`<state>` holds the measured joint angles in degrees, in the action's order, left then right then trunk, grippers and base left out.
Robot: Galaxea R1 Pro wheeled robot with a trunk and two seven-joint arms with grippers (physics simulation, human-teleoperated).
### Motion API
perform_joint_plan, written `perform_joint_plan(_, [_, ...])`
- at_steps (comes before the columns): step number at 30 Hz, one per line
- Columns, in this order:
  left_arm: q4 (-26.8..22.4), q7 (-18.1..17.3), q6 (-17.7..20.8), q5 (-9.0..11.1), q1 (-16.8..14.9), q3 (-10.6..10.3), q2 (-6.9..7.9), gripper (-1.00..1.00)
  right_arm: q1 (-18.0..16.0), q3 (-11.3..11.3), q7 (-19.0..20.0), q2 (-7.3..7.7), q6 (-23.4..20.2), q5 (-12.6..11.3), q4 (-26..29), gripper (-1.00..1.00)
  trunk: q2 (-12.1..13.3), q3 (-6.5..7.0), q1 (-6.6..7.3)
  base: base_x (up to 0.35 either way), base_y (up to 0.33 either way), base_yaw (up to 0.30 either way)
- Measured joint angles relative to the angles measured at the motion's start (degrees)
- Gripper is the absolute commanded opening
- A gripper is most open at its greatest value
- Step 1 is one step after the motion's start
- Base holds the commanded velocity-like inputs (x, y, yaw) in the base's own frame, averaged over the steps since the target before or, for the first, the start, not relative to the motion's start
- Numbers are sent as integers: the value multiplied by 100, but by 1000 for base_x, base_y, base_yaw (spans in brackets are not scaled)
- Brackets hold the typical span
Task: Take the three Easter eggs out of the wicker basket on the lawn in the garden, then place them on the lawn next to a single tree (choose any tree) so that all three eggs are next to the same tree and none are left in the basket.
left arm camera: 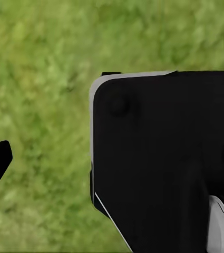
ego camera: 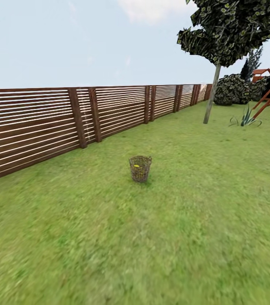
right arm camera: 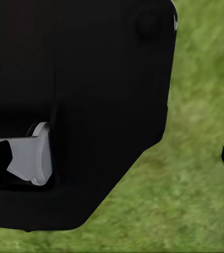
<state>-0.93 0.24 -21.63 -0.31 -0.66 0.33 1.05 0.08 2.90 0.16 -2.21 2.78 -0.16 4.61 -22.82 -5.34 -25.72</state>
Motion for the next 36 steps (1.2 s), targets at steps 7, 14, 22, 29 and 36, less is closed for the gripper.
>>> perform_joint_plan(7, [1, 0, -3, 0, 0, 0, 0, 100, 0, 0, 0, 0, 3, 0, -1, 100, 0, 0, 0, 274, -193, 20])
perform_joint_plan(14, [-1, 7, -1, 0, -2, 0, 0, 100, 0, 0, 0, 0, -1, 0, -1, 100, 0, 0, 0, 272, -197, 135])
perform_joint_plan(22, [-1, 8, -1, 0, 0, 0, 0, 100, 0, 0, 0, 0, -2, 0, -1, 100, 0, 0, 0, 271, -198, 237])
perform_joint_plan(29, [-1, 8, 0, 0, 1, 0, 0, 100, 0, -7, 0, 0, 2, 0, 4, 100, 0, 0, 0, 270, -200, 248])
perform_joint_plan(36, [-1, 8, -3, 0, 1, 0, 0, 100, 0, -8, -2, 0, 2, 0, 7, 100, 0, -3, 0, 269, -200, 248])
